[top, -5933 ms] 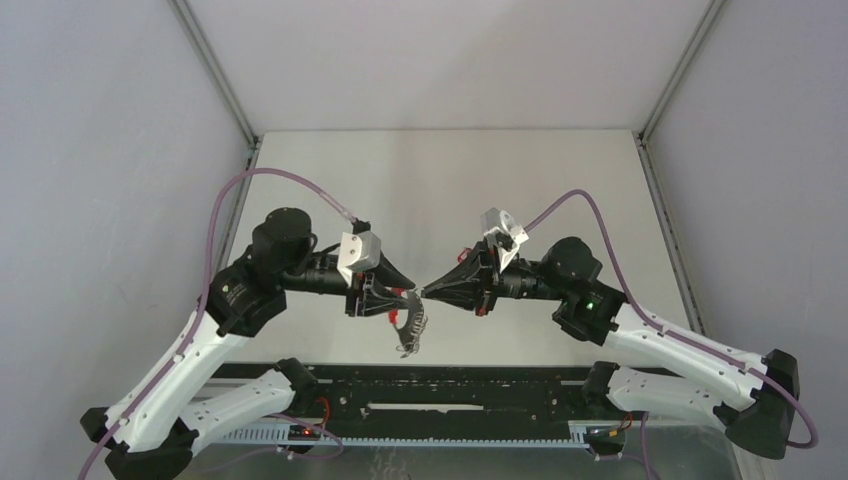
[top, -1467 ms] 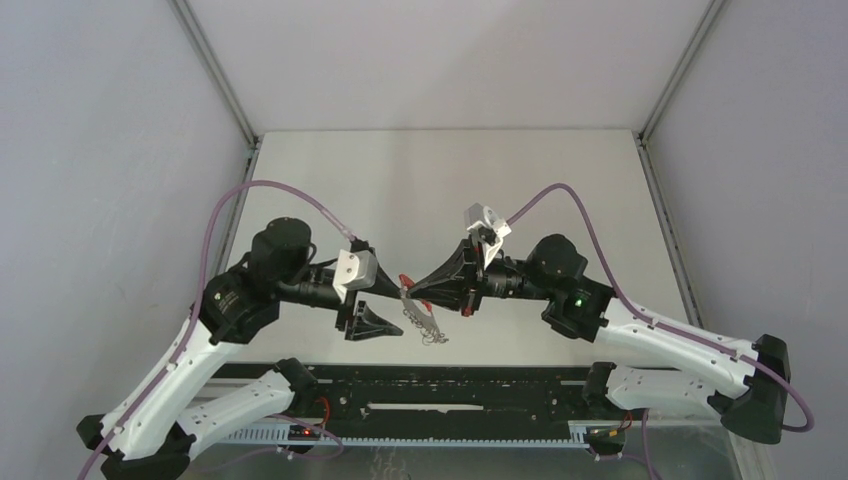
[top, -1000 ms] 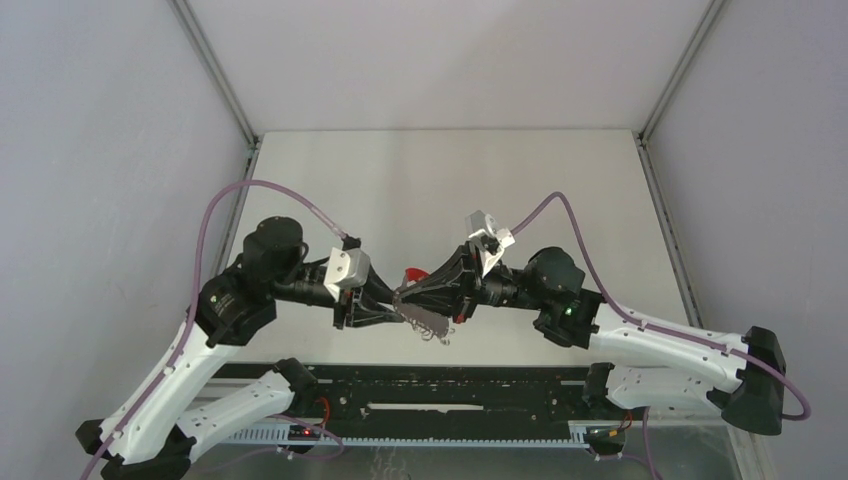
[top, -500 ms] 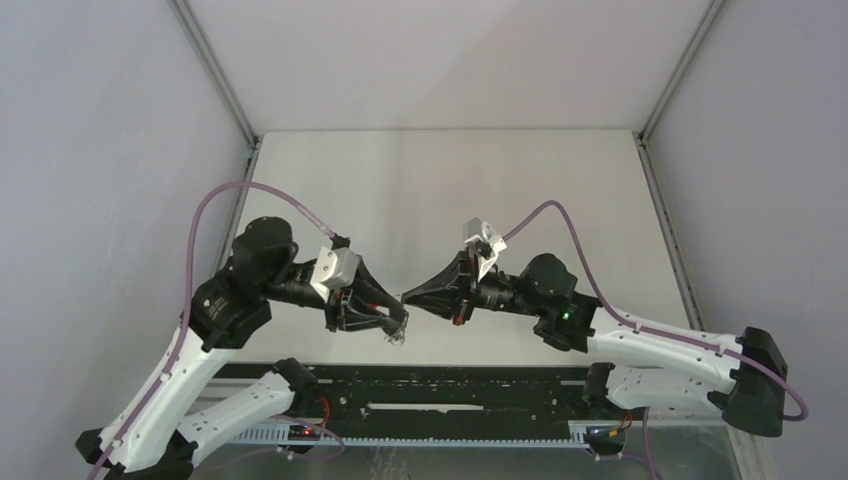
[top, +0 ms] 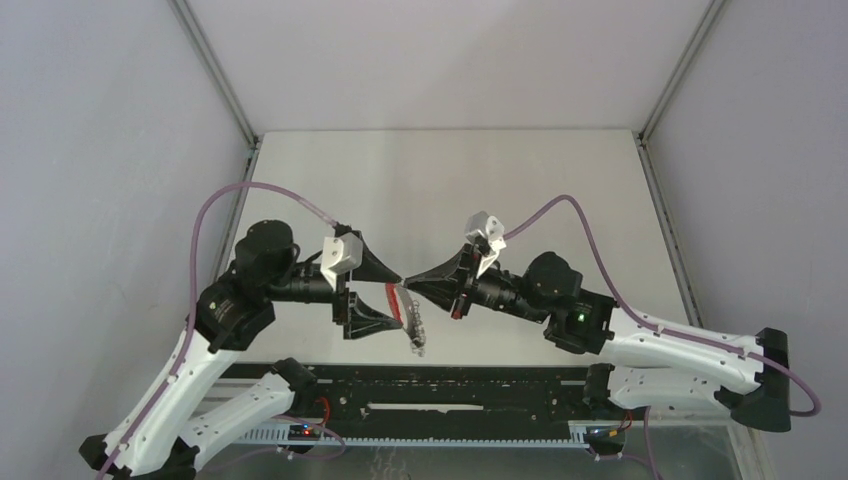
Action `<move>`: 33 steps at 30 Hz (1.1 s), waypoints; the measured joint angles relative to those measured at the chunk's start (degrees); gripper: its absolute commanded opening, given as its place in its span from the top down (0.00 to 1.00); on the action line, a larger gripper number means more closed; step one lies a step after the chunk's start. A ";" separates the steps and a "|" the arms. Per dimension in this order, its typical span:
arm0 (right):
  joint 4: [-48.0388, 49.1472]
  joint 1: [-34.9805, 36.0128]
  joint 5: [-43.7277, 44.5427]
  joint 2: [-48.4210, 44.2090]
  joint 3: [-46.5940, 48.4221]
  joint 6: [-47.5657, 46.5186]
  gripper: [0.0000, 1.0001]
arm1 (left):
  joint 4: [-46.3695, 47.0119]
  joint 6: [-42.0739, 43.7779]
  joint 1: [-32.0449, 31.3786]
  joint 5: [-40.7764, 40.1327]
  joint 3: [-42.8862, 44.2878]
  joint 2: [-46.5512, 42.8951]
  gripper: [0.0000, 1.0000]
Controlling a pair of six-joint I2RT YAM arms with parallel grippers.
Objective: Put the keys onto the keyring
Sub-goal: Adjust the keyring.
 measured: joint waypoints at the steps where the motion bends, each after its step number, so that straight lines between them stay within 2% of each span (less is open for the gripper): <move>1: -1.79 0.76 1.95 0.66 1.40 -0.57 1.00 | 0.57 -0.96 -0.02 0.42 -0.24 0.50 0.13; 6: -10.43 3.52 11.17 4.13 7.65 -2.36 1.00 | 3.23 -2.80 -0.33 0.31 -2.08 1.29 0.09; 12: -19.06 7.15 22.34 9.22 15.17 -3.28 1.00 | 4.79 -2.80 -2.29 -5.53 -3.78 1.18 0.09; 20: -23.23 11.17 33.55 12.74 18.14 -5.68 1.00 | 4.48 0.72 -2.64 -14.29 -4.79 0.55 0.06; 25: -24.06 10.93 32.06 12.04 18.14 -7.28 1.00 | 1.99 7.10 -2.14 -19.30 -5.77 -3.63 0.11; 33: -28.35 5.22 14.08 9.03 18.99 -9.09 1.00 | -9.40 22.18 -1.62 -11.91 -1.73 -3.67 0.28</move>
